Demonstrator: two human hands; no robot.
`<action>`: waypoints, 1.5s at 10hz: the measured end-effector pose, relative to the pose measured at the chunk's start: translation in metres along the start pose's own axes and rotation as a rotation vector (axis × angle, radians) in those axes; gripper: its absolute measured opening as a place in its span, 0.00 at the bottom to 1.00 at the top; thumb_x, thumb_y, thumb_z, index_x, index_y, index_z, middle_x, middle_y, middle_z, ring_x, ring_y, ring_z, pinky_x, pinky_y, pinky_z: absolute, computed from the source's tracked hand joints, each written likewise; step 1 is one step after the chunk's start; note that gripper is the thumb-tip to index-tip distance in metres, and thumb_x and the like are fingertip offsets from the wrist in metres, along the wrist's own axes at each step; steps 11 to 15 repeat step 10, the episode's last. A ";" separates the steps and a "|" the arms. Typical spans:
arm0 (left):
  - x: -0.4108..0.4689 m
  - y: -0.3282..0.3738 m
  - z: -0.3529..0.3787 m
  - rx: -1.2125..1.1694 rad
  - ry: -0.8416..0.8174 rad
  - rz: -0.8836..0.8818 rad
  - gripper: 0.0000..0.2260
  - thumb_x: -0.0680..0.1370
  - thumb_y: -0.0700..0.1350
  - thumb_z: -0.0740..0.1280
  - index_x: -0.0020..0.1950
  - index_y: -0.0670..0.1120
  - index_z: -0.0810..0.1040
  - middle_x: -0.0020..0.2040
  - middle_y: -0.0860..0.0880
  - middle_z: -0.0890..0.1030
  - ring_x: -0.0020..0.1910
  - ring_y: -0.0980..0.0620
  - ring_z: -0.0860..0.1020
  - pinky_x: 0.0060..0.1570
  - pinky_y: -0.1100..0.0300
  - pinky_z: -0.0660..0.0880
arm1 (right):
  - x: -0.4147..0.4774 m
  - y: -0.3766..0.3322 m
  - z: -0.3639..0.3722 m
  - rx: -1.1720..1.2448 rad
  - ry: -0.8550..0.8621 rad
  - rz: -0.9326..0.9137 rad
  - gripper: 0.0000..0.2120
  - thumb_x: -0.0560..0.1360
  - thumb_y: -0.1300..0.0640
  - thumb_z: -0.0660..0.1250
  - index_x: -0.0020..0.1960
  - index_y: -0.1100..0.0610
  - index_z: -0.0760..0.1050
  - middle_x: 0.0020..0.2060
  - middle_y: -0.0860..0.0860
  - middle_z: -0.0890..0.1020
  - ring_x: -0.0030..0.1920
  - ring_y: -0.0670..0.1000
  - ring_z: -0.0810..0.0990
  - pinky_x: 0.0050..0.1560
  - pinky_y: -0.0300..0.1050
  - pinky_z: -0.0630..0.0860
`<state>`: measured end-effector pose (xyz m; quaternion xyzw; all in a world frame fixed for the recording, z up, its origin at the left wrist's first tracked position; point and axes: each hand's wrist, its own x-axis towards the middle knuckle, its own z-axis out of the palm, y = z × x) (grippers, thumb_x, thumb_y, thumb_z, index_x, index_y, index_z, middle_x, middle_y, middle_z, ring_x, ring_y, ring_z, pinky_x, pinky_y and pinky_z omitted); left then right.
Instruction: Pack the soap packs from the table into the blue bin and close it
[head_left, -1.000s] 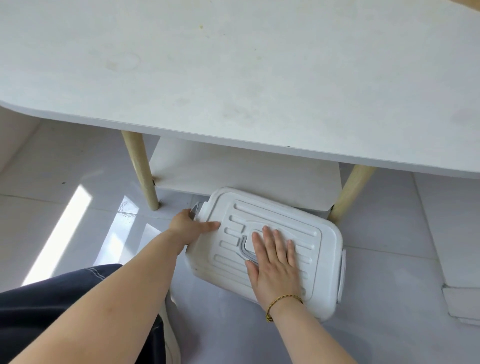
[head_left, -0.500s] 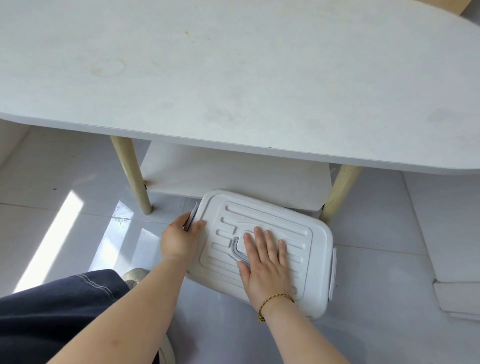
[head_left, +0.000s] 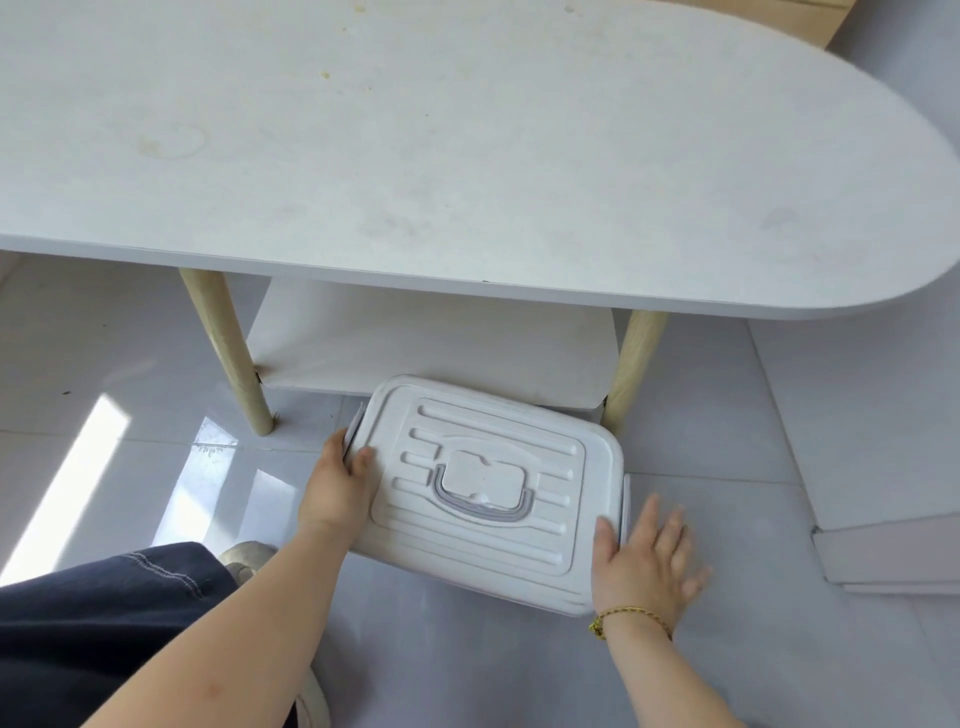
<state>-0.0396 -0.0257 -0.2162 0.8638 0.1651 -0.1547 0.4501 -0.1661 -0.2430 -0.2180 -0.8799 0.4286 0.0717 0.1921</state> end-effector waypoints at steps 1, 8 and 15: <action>-0.004 -0.003 0.002 -0.015 0.032 0.017 0.17 0.80 0.44 0.55 0.68 0.44 0.65 0.63 0.41 0.75 0.61 0.39 0.72 0.53 0.54 0.65 | 0.003 -0.002 0.004 0.386 -0.134 0.075 0.26 0.80 0.53 0.50 0.75 0.56 0.45 0.73 0.55 0.61 0.67 0.59 0.68 0.62 0.50 0.66; -0.017 0.001 -0.010 0.960 -0.233 0.232 0.32 0.73 0.69 0.40 0.73 0.58 0.36 0.76 0.52 0.37 0.74 0.49 0.35 0.73 0.47 0.37 | 0.049 -0.042 -0.004 -0.209 -0.191 -0.379 0.25 0.81 0.55 0.46 0.75 0.53 0.42 0.76 0.48 0.41 0.76 0.50 0.43 0.74 0.50 0.41; -0.028 0.025 -0.036 1.055 -0.333 0.256 0.34 0.78 0.59 0.54 0.74 0.50 0.35 0.77 0.47 0.39 0.76 0.47 0.41 0.74 0.51 0.42 | 0.029 -0.056 -0.045 -0.350 -0.351 -0.334 0.25 0.80 0.56 0.46 0.75 0.51 0.43 0.76 0.46 0.41 0.75 0.52 0.39 0.74 0.57 0.41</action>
